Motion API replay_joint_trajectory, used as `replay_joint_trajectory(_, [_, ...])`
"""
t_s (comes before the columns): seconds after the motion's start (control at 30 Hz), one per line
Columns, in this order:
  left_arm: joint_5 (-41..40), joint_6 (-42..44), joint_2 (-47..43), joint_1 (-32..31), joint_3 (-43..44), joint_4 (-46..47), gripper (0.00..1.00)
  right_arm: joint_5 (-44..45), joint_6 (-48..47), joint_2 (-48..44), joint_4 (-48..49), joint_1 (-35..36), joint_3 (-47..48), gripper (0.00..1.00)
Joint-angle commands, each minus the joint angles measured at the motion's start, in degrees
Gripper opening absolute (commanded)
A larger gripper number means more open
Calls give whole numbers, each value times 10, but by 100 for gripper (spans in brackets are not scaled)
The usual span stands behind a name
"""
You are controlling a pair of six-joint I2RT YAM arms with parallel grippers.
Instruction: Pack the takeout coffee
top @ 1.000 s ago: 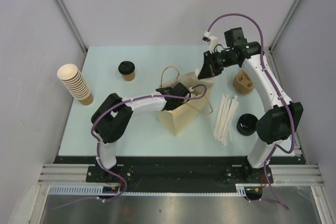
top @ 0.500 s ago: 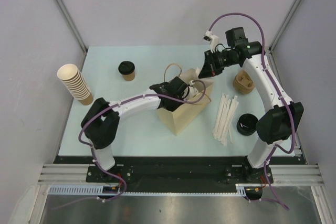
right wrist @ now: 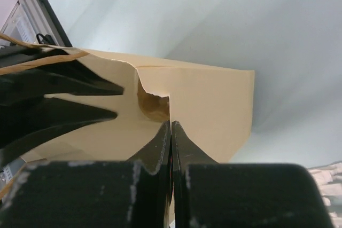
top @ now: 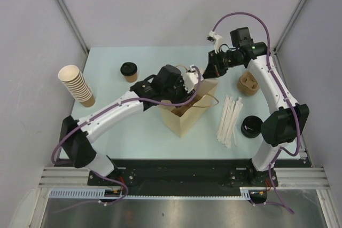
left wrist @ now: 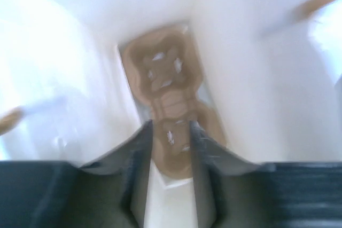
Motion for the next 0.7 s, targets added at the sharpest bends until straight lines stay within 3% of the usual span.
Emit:
replay_joint_trajectory(0.0, [86,19,-71,5,67,44,47,-47,-53,-5,11,-2,15,0])
replay_joint_trajectory(0.13, [169,-30,-85,48,133,48,74,-81,-97,-6,-4,-4,17,0])
replay_joint_trajectory(0.23, [198,-64,-100,69,171,68,82,-103,-134,-6,-20,-9,20,0])
replay_joint_trajectory(0.43, [183,-169,-130,147,184,120,90,-138,-210,-23,-58,-9,32,0])
replay_joint_trajectory(0.67, [154,-192,-70,295,183,16,94,-116,-302,-33,-140,31,65,0])
